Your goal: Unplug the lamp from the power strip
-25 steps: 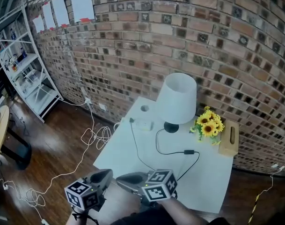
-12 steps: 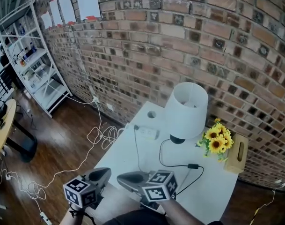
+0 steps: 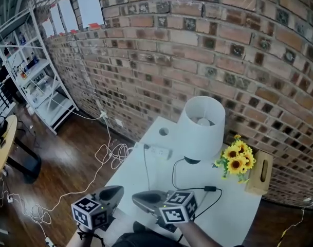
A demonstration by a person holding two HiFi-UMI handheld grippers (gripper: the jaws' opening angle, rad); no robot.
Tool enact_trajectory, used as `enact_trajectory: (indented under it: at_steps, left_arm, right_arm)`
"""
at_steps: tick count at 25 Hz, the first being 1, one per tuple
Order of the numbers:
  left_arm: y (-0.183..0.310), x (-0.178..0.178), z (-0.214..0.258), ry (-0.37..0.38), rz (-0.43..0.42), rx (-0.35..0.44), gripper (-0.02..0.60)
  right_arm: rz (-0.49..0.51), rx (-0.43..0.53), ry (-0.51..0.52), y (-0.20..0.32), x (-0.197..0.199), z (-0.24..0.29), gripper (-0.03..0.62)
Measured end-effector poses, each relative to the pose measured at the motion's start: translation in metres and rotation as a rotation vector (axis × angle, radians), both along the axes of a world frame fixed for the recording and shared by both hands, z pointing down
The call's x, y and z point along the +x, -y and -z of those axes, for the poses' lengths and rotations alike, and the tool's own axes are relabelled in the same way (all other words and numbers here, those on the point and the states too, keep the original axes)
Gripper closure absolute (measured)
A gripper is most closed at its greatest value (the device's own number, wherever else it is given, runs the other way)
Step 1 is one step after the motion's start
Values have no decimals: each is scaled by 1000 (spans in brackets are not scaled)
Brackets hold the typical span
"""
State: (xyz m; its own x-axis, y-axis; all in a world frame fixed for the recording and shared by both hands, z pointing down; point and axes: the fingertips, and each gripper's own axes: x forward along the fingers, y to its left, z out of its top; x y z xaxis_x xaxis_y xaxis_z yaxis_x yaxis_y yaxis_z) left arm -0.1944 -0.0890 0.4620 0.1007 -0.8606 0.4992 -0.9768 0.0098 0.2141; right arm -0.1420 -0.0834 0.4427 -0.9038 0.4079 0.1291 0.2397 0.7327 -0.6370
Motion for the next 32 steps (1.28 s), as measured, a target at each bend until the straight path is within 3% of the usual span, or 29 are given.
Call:
enact_trajectory:
  at_steps: [14,21,29,32]
  left_arm:
    - [52,-2,-6,-31,-148,26,572]
    - [73,-30,-18,-88,-189,22,572]
    - [97,-67,-34,-36,-259,14,572]
    - [109,-78,-42,8,-299,3,572]
  right_arm:
    - [-188,49,-58,46,13,-7,599]
    - [-258,110,-142,61,-5,-18,599]
    - [-294,159,-254,72,-24,-40,599]
    - [-356,225,-334,89,-24,-58,599]
